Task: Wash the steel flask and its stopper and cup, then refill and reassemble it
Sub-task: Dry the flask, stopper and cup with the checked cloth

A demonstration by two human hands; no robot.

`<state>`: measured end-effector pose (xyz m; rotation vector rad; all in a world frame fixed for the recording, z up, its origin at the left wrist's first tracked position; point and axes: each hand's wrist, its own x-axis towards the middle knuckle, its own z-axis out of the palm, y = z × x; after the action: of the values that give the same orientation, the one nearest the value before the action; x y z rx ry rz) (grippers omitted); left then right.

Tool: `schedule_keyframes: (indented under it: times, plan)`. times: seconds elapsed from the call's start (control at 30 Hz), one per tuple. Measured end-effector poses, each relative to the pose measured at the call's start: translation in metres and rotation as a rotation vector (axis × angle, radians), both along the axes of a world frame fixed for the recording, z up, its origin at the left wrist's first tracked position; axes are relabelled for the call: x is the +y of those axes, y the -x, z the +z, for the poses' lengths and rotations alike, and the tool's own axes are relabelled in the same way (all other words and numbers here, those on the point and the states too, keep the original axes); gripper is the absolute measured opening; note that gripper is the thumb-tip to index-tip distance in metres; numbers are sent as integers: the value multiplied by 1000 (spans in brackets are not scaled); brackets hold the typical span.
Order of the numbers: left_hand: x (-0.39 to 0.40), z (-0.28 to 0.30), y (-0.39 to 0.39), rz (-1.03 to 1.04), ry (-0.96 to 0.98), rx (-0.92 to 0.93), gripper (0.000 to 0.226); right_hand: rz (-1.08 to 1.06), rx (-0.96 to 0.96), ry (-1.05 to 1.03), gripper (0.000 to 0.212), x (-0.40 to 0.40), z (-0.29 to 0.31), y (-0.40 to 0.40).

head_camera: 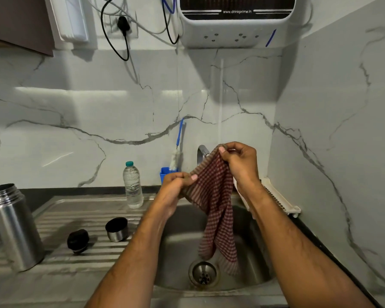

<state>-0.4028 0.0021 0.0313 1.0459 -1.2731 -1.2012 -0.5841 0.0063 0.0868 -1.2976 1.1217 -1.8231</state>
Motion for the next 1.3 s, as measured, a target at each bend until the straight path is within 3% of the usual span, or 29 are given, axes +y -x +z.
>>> schedule_keyframes:
  times: [0.13,0.23,0.3,0.37,0.43,0.47,0.53,0.6,0.67,0.77,0.9,1.0,1.1,1.3]
  plan:
    - [-5,-13,6,30,-98,172,24,-130,302,12,8,-6,-3,9]
    - [-10,-9,15,167,-68,85,29,-282,566,-27,8,-7,-9,16]
    - [-13,1,18,239,-52,120,32,-341,601,-63,10,-9,-12,21]
    - [-15,11,16,209,-95,314,46,-266,417,-163,14,-11,-13,26]
    - [-12,16,9,36,-124,529,64,-55,88,-309,27,-10,-10,32]
    - [-10,13,5,-69,-112,536,77,72,-65,-359,34,-7,-9,34]
    - [-6,2,2,-205,-33,299,102,299,-323,-377,45,-2,-5,39]
    - [-1,-5,5,-205,34,59,102,450,-412,-362,60,1,-5,43]
    - [1,-5,9,-131,58,-34,78,490,-282,-357,79,-1,-10,45]
    - [-3,1,14,35,-19,34,38,423,-59,-344,93,-5,-20,47]
    - [-13,4,10,139,-183,171,28,180,109,-375,73,-8,-28,45]
    - [-11,6,9,60,-101,167,36,41,221,-356,61,-16,-34,47]
    - [-12,0,14,68,69,-60,56,-56,304,-353,63,-23,-39,47]
    - [-18,-4,18,48,293,-615,76,-140,499,-283,63,-21,-43,44]
